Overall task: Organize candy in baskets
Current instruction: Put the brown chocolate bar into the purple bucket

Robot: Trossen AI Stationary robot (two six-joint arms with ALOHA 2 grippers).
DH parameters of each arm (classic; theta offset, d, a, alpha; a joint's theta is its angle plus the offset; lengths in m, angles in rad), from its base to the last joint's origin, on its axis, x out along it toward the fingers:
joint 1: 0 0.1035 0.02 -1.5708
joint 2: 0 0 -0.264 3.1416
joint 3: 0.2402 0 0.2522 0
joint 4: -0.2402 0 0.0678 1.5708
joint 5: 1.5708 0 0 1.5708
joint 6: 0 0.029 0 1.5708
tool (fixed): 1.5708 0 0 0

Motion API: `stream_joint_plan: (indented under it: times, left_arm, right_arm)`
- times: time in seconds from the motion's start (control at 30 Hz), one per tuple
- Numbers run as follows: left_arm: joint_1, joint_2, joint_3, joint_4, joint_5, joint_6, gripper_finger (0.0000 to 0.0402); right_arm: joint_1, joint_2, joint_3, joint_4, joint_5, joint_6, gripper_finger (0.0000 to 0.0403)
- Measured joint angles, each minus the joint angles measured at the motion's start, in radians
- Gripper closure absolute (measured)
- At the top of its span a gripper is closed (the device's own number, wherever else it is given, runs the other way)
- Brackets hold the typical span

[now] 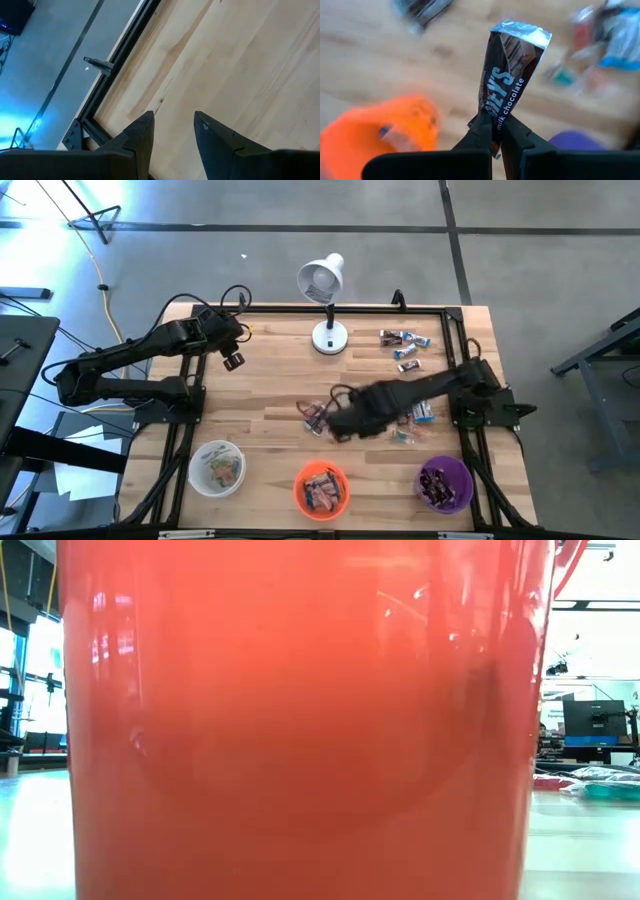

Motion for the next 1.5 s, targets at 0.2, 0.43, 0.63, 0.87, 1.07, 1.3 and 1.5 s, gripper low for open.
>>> stream_joint_plan:
  times: [0.2,0.43,0.63,0.87,1.07,1.3,1.5]
  left_arm:
    - [0.000,0.000,0.000,0.002,0.000,0.000,0.0273]
    - [0.001,0.000,0.000,0.067,0.005,-0.004,0.0273]
    - [0.001,0.000,0.000,0.163,0.006,-0.043,0.0273]
    - [0.001,0.000,0.000,0.170,0.008,-0.093,0.0273]
    - [-0.003,0.000,0.000,0.132,0.037,-0.182,0.0273]
    - [-0.003,0.000,0.000,0.117,0.045,-0.196,0.0273]
    - [-0.002,0.000,0.000,0.118,0.045,-0.205,0.0273]
  right_arm:
    - [0.149,-0.026,-0.020,0.012,-0.092,0.228,0.0402]
    - [0.313,-0.030,-0.151,0.014,-0.341,0.413,0.0402]
    - [0.408,-0.092,-0.296,0.015,-0.380,0.504,0.0402]
    - [0.481,-0.262,-0.568,0.102,-0.294,0.639,0.0402]
    - [0.531,-0.411,-0.806,0.495,-0.144,0.729,0.0374]
    - [0.539,-0.478,-0.852,0.417,-0.286,0.726,0.0278]
    - [0.515,-0.541,-0.852,0.484,-0.073,0.723,0.0244]
